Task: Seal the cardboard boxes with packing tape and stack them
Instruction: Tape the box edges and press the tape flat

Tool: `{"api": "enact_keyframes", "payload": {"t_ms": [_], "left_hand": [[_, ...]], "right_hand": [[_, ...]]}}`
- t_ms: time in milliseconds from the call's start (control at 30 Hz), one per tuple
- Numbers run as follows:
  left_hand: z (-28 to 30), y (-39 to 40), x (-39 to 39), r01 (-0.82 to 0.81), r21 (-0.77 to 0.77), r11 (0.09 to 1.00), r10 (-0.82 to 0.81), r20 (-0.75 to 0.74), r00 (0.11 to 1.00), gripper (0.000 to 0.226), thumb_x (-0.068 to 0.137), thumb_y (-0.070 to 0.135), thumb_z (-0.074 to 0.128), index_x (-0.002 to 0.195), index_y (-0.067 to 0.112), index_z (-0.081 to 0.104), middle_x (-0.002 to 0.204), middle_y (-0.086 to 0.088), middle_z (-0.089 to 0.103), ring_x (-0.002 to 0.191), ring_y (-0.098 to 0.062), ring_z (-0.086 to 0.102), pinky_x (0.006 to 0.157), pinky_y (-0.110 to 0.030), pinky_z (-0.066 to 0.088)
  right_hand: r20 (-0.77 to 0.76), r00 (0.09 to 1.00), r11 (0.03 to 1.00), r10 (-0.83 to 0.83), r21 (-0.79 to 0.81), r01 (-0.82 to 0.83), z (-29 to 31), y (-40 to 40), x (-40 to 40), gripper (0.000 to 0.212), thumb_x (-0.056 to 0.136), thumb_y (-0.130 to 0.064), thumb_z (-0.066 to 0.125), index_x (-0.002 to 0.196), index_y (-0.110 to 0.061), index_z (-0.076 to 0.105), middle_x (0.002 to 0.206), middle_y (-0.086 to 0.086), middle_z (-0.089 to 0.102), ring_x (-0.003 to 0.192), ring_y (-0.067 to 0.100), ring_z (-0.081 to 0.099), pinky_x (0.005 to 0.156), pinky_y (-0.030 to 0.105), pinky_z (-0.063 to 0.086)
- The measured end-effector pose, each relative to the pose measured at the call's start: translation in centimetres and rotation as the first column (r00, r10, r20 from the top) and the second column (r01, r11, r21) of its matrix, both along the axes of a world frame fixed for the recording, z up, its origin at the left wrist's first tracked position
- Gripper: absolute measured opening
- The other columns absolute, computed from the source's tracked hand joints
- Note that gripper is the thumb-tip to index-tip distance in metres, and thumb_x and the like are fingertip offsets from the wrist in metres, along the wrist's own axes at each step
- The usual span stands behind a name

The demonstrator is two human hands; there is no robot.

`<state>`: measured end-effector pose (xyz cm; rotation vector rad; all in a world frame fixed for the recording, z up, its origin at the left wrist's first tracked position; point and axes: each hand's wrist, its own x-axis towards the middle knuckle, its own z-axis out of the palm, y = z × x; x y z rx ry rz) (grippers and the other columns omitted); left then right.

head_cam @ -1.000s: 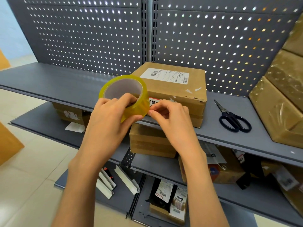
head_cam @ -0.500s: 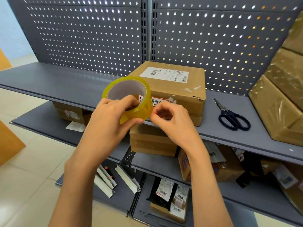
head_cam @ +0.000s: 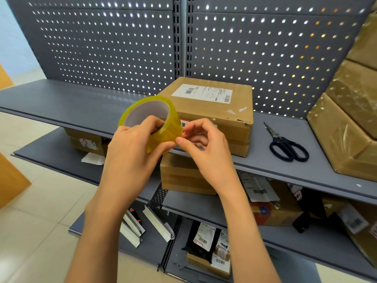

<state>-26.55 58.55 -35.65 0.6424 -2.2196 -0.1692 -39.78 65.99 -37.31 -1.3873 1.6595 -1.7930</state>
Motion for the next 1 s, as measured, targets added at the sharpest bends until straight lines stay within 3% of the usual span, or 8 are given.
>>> {"api": "enact_keyframes", "payload": {"t_ms": [133,233,367,567,733,867,1000], "left_hand": [[-0.09,0.39,0.00,-0.030,-0.036,0.999,0.031,0.020,0.999,0.026,0.080,0.025,0.074,0.097,0.010,0.062,0.084,-0.004,0.070,0.072,-0.012,0.042,0.070,-0.029,0.029],[-0.06,0.54,0.13,-0.035,-0.034,0.999,0.036,0.047,0.998,0.026,0.081,0.028,0.071,0.097,0.010,0.062,0.084,-0.005,0.070,0.072,-0.022,0.050,0.071,-0.029,0.029],[0.02,0.61,0.11,-0.028,-0.051,0.998,0.031,0.063,0.998,0.026,0.080,0.026,0.072,0.096,0.008,0.062,0.083,-0.006,0.070,0.074,-0.015,0.047,0.070,-0.026,0.025],[0.07,0.74,0.02,-0.026,-0.080,0.996,0.033,0.086,0.996,0.027,0.081,0.033,0.062,0.095,0.010,0.061,0.080,-0.005,0.069,0.067,-0.029,0.057,0.066,-0.028,0.024],[0.09,0.99,-0.12,-0.047,-0.095,0.994,0.054,0.075,0.996,0.025,0.081,0.023,0.073,0.096,0.008,0.061,0.082,-0.007,0.069,0.068,-0.031,0.060,0.071,-0.028,0.026],[0.06,0.90,-0.11,-0.052,-0.097,0.994,0.059,0.067,0.996,0.025,0.080,0.021,0.074,0.096,0.009,0.061,0.081,-0.008,0.068,0.068,-0.031,0.057,0.072,-0.028,0.027],[0.06,0.64,0.16,-0.034,-0.075,0.997,0.037,0.027,0.999,0.025,0.079,0.020,0.075,0.096,0.009,0.061,0.084,-0.006,0.069,0.070,-0.017,0.041,0.066,-0.022,0.020]], "right_hand": [[0.032,0.999,1.000,-0.014,-0.008,0.014,-0.28,-0.01,0.08,0.017,0.084,-0.007,0.070,0.093,-0.015,0.059,0.090,-0.001,0.064,0.084,0.005,0.063,0.073,0.013,0.048],[-0.012,0.999,0.999,-0.030,0.024,0.031,-0.46,0.00,0.23,0.015,0.085,-0.009,0.069,0.096,-0.013,0.060,0.095,0.000,0.064,0.090,0.007,0.063,0.079,0.014,0.049],[-0.083,0.995,0.996,-0.050,0.069,0.056,-0.45,0.10,0.44,0.011,0.088,-0.011,0.066,0.097,-0.015,0.060,0.097,-0.002,0.064,0.091,0.006,0.061,0.082,0.015,0.050],[-0.085,0.994,0.994,-0.073,0.073,0.079,-0.42,0.45,0.55,0.011,0.087,-0.012,0.067,0.095,-0.016,0.061,0.096,-0.004,0.064,0.091,0.004,0.061,0.082,0.015,0.050],[-0.116,0.985,0.990,-0.125,0.050,0.131,-0.41,0.45,0.84,0.008,0.088,-0.011,0.066,0.093,-0.017,0.062,0.095,-0.005,0.064,0.091,0.006,0.062,0.084,0.020,0.051],[-0.073,0.994,0.995,-0.080,0.051,0.083,-0.14,0.39,0.62,0.011,0.086,-0.009,0.067,0.092,-0.017,0.063,0.093,-0.005,0.065,0.089,0.005,0.063,0.083,0.019,0.053],[-0.020,0.998,0.998,-0.057,0.003,0.058,0.10,0.32,0.65,0.012,0.083,-0.006,0.070,0.089,-0.014,0.065,0.087,-0.007,0.066,0.082,0.001,0.064,0.075,0.012,0.051]]}}
